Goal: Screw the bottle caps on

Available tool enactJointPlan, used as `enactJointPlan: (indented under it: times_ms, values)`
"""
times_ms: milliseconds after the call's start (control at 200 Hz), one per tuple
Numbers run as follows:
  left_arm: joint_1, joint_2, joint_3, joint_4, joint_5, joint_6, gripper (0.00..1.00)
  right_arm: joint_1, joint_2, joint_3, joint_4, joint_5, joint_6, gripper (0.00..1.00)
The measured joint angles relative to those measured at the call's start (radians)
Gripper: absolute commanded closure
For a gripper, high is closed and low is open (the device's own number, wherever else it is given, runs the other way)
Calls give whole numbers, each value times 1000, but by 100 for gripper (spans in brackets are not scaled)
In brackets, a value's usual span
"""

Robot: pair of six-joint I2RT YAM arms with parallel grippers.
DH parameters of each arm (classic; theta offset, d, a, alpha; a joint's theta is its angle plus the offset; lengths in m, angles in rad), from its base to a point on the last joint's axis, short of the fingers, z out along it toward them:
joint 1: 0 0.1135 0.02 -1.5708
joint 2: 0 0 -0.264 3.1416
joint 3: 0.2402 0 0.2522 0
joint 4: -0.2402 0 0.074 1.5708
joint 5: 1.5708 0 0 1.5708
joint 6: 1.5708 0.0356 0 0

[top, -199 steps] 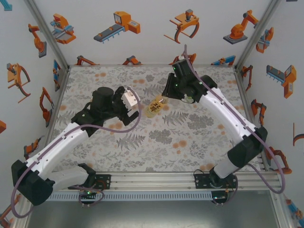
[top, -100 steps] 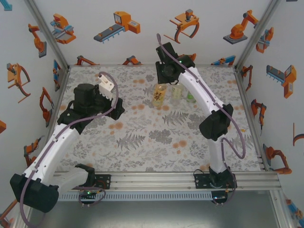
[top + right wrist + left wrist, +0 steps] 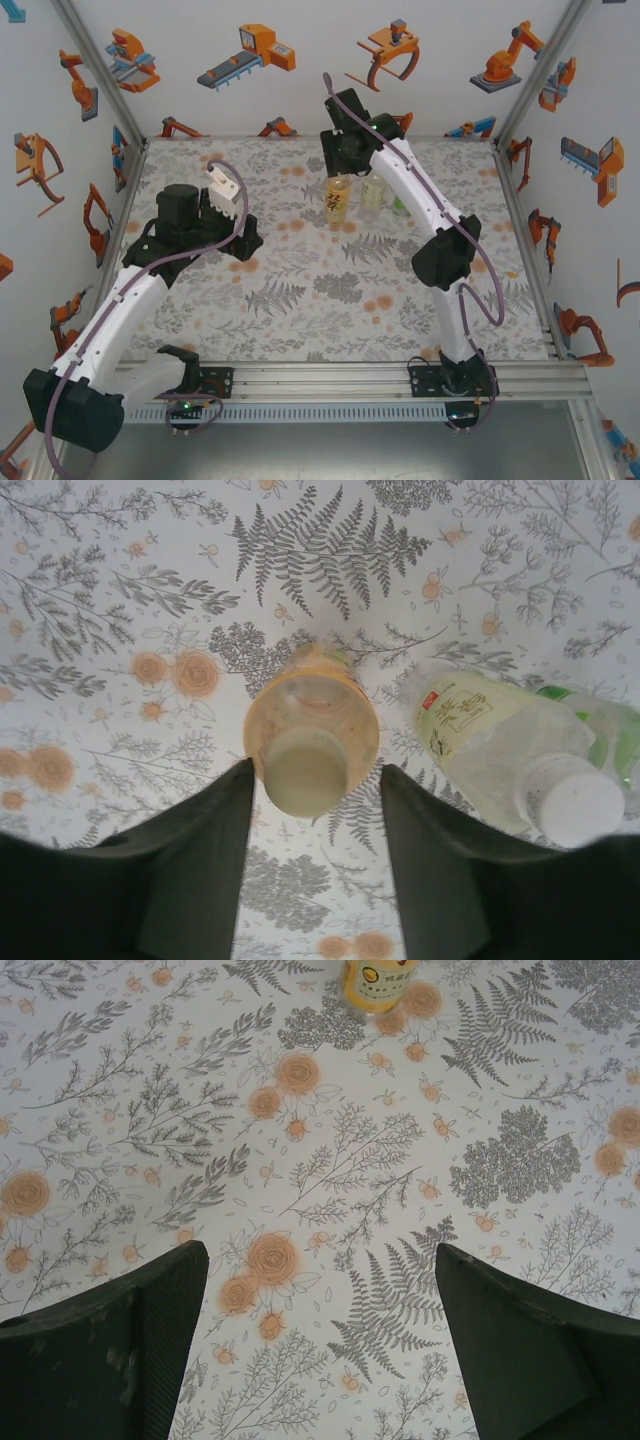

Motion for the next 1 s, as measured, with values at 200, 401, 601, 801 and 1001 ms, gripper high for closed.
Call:
enactJointPlan:
  times_ms: [200, 401, 601, 801, 1001]
  values:
    - [0, 9, 0, 16, -11, -24, 7, 0, -1, 44, -2, 12, -2, 38]
    - [0, 18, -9, 63, -98, -74, 1, -14, -55, 29, -6, 26, -14, 31]
    - [2, 55, -43, 98, -280, -133, 3, -63, -257, -160, 14, 99, -42, 1]
    - [7, 70, -140, 199, -435, -142, 3, -174, -505, -510, 142, 127, -48, 1]
    - [8, 101, -272, 341, -555, -140, 3, -316, -677, -904, 335, 109, -50, 1]
